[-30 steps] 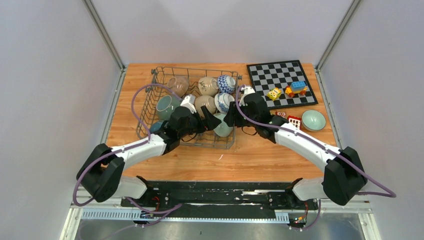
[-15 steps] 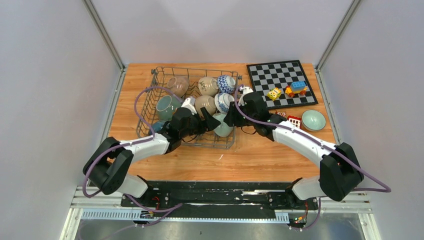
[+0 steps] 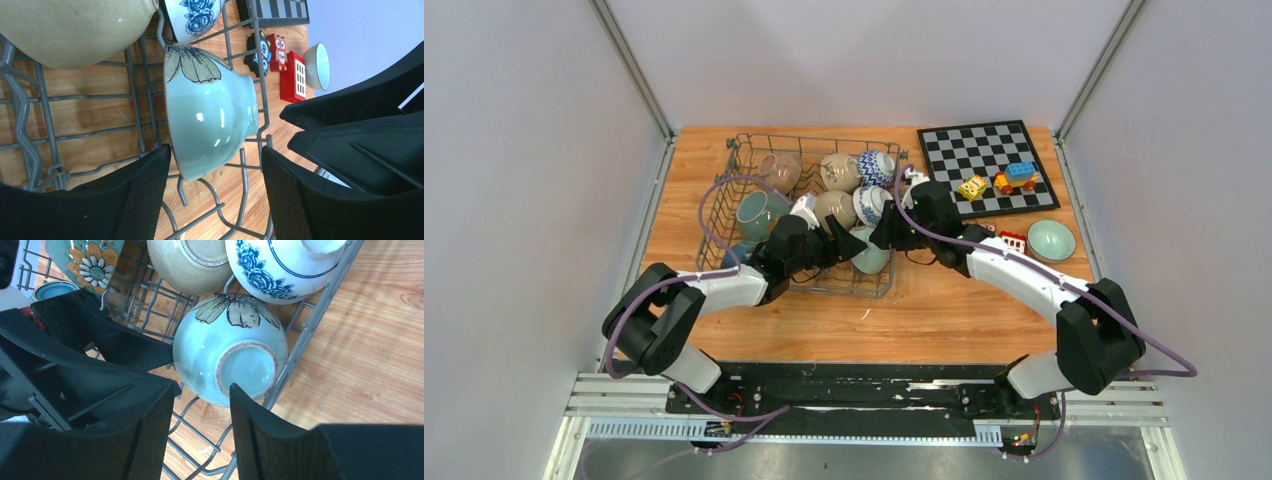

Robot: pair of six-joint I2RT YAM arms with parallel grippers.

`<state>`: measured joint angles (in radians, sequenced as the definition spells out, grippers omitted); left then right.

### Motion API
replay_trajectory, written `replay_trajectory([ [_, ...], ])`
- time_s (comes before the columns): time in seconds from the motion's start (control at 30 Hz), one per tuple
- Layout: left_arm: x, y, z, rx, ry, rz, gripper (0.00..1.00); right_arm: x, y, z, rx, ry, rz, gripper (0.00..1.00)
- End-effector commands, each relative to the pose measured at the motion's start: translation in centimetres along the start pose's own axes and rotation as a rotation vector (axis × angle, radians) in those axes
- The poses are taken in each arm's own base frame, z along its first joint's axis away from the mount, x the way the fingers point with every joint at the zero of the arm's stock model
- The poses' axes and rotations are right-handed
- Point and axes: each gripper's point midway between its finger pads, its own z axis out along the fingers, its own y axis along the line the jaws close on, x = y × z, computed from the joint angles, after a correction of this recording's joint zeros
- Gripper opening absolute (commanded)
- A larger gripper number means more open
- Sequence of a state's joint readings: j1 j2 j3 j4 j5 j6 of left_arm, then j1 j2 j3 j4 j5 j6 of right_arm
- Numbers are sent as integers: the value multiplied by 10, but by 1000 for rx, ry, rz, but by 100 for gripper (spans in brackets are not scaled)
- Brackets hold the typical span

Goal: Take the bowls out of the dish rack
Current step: Pick up the bowl from the dish rack.

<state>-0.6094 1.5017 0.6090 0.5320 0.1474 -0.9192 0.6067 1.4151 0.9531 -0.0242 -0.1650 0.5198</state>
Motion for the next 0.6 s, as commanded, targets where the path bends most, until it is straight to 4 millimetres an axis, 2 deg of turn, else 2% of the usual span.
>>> replay_trajectory([
  [0.0, 3, 3, 4, 27, 1, -20, 68, -9, 0, 3, -11, -12, 41, 50],
  [0.27, 4, -1, 8, 59, 6, -33, 61, -3, -2, 9, -21, 21, 73, 51],
  [0.43, 5, -9, 10, 100, 14, -34, 59, 2, -8, 13, -16, 42, 103, 50],
  [0.57, 5, -16, 12, 133, 21, -35, 57, -2, -8, 17, -34, 30, 124, 49],
])
